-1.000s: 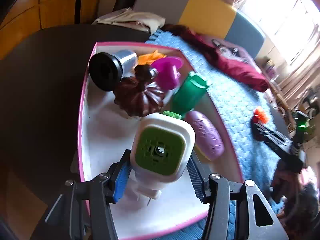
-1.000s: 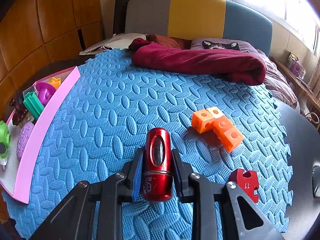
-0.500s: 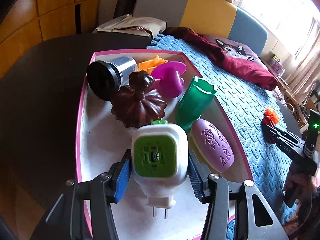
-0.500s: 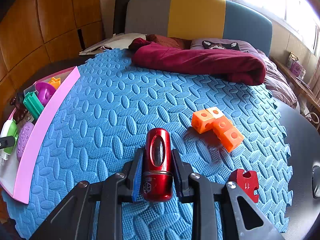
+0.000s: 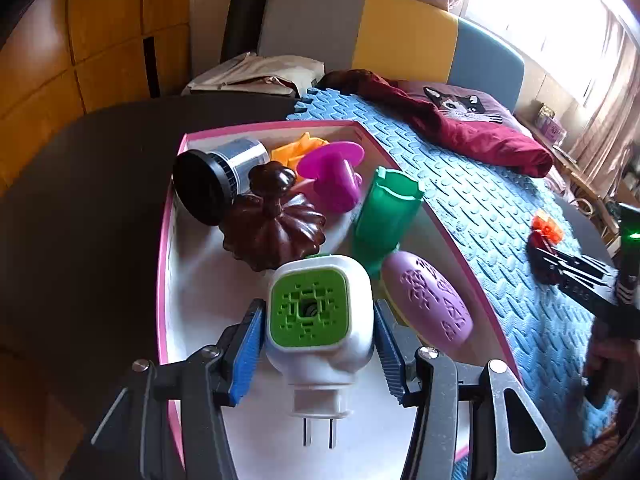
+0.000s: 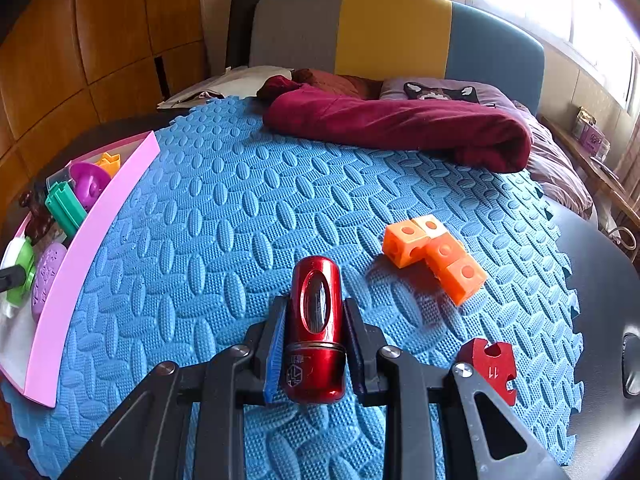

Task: Organize rigid objects
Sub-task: 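Lower the dispenser into the tray and open the left tool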

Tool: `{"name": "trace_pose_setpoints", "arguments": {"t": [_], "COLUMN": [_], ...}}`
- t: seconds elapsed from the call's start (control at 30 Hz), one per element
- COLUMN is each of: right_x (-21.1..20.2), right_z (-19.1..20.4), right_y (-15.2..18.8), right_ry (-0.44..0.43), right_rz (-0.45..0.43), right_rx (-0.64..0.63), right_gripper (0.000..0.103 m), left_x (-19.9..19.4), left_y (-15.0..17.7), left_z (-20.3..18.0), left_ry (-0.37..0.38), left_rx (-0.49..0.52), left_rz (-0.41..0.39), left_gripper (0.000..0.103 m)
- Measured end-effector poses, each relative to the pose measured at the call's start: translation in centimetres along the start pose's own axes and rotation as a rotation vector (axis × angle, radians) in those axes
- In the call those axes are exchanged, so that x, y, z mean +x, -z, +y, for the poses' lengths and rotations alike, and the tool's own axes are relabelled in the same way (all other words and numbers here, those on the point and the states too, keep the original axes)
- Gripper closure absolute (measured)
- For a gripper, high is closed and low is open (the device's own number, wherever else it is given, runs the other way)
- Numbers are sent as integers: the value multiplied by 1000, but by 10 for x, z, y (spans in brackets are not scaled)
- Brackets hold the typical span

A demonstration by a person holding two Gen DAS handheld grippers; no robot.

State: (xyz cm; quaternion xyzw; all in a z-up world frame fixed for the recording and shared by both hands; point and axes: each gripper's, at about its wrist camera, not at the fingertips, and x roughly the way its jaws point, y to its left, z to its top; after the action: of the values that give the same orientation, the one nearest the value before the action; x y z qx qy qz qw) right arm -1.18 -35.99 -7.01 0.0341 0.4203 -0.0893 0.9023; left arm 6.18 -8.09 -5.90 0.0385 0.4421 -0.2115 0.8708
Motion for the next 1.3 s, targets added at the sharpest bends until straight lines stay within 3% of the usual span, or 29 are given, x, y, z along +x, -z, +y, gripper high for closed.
{"name": "trace_pose_setpoints", "arguments": {"t": [0.2,0.47,0.7,1.3], "right_x": [0,0,0,0], "right_z": [1,1,1,1], "right_y": [0,0,0,0], "right_ry": [-1,-1,-1,-1], "right_rz": [1,1,1,1], "right_rx": [1,1,1,0], "right_gripper": [77,77,77,77], "left_x": [6,12,4,-36], "left_y": [-3,-3,1,6], "left_z": [-5,-2,-3,0], "left_ry": [-83,-31,-51,-96], "left_rx": [86,38,32,13], "left_rz": [-33,-10,-27,-87], "left_gripper": [50,49,44,41]}}
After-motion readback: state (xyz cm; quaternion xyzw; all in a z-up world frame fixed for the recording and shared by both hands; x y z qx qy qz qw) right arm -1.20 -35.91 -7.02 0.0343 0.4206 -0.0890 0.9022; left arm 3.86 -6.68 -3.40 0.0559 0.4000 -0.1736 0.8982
